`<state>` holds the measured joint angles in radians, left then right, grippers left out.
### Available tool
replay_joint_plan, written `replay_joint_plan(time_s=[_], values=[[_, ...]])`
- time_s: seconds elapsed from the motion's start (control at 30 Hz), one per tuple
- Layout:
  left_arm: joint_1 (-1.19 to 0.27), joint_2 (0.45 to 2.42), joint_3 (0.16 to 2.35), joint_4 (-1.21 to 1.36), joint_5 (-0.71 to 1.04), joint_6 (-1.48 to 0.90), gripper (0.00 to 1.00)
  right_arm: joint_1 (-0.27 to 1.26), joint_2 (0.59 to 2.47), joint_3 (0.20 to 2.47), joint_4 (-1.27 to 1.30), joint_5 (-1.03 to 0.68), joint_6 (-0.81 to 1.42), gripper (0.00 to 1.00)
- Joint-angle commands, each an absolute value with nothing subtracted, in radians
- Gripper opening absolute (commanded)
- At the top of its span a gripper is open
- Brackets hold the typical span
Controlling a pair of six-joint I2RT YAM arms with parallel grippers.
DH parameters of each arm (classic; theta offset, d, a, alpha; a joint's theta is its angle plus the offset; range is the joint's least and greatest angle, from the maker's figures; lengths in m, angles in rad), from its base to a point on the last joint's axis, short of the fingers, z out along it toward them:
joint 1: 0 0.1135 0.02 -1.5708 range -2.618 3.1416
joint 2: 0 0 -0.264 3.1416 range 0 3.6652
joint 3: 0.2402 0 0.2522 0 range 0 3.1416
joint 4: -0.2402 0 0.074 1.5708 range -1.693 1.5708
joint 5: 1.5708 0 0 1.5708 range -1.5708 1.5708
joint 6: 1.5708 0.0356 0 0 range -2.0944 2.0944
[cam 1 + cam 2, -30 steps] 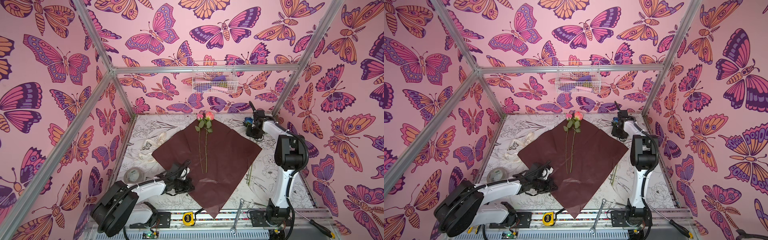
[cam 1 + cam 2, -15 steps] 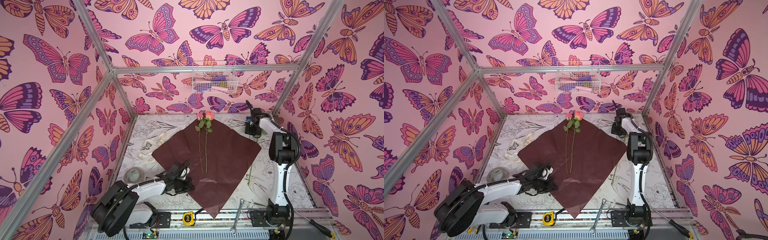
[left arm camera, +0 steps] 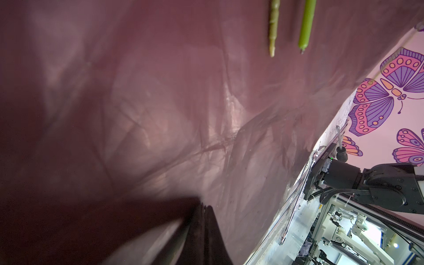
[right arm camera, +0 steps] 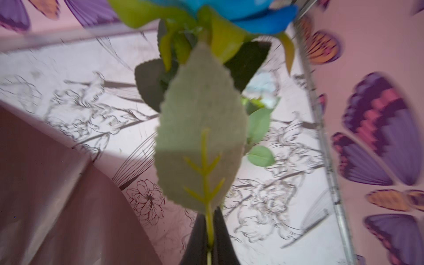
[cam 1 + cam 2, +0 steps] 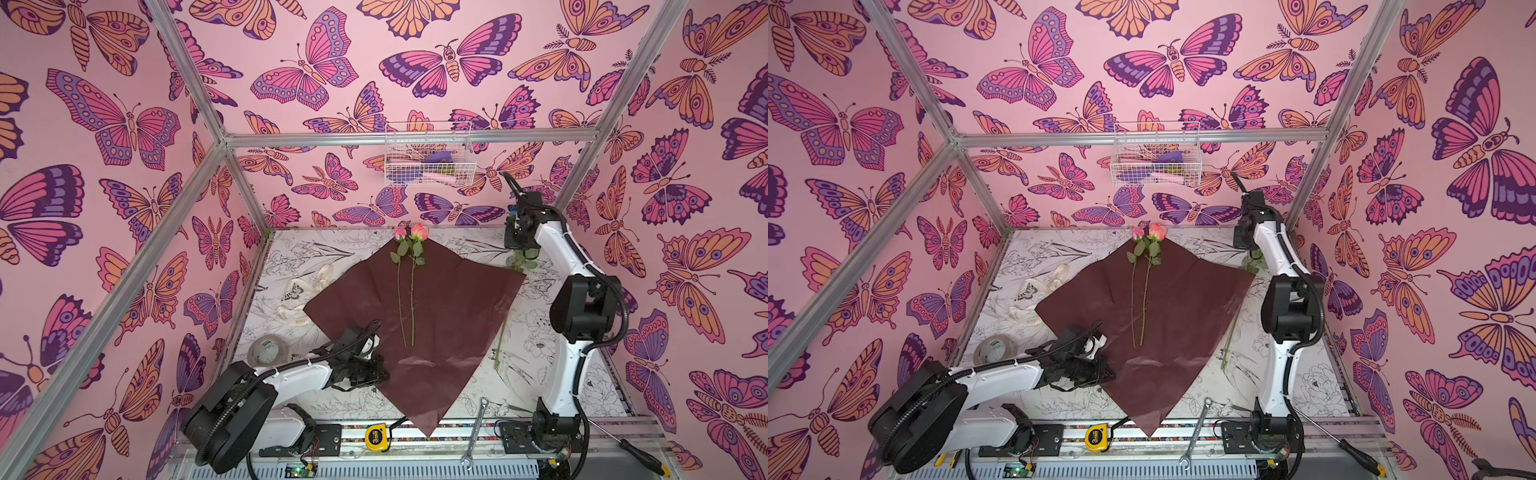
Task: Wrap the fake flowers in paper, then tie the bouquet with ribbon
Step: 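Carry the blue rose onto the paper beside the pink roses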
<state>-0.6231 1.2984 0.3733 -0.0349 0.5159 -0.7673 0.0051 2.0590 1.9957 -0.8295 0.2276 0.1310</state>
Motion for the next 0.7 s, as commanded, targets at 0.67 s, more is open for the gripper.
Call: replay_joint_plan(time_s=[0.67], values=[[-0.626,1.308,0.362,-0.079,0.485,-0.750,0.00,0.148,1.643,1.490,-0.670,-0.052,0.366,0.00]])
